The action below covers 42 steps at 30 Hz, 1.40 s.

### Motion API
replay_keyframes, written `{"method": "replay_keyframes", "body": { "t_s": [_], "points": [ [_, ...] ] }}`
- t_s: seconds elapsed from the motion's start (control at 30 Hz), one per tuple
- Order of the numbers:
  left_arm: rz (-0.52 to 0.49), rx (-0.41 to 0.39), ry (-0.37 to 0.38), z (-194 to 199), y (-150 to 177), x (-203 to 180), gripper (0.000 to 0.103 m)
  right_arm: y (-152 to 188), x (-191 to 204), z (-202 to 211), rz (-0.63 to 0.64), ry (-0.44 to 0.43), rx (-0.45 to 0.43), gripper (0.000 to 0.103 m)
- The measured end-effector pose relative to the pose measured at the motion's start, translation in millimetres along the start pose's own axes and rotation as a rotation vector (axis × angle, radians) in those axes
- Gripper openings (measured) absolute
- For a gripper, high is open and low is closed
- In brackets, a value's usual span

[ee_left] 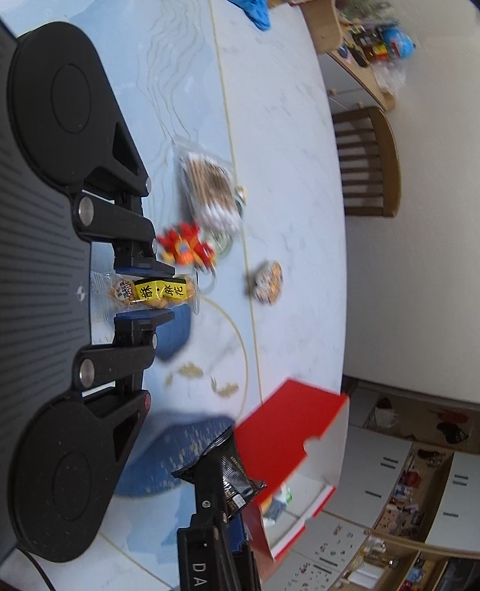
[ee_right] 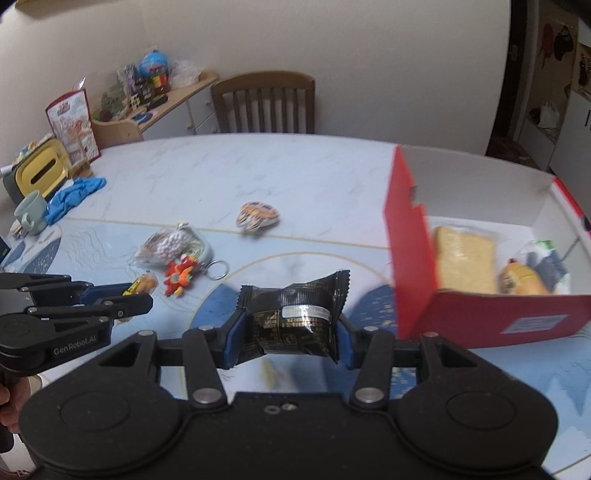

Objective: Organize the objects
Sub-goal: 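Carry the black pouch and snack stick with both tools into the red box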

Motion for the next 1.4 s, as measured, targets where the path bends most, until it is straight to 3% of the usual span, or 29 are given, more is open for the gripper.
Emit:
{"method": "replay_keyframes", "body": {
  "t_s": [0.3, 0.6, 1.1, 1.4],
  "points": [
    [-0.087, -0.064, 0.043, 13.6, -41.8, -60.6, 0.017, -8.8, -49.1, 35.5, -0.013, 0.035, -0.068, 0.049],
    [-0.157, -0.108, 0.062, 1.5, -77.9, -123.0, 0.017, -20.8, -104.0, 47.4, -0.037, 0.063, -0.106, 0.049],
    [-0.237, -0.098, 0.083, -38.8, -122.0, -210.0, 0.017, -34.8, -193.6, 42.0, -0.057, 0.097, -0.120, 0.049],
    [-0.240, -0.059, 0.087, -71.7, -142.5, -239.9, 0.017, -52.9, -238.4, 22.7, -0.079, 0.110, -0.089, 0.049]
  ]
}}
Point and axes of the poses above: each gripper's, at about its wrist camera, not at the fingertips, and z roughly against the way its jaws point, x to its left, y to its underside, the point moved 2 cm from there along -z, roughly the way its jaws point, and after that the axes turned 7 degrees about x, right-handed, at the moved point
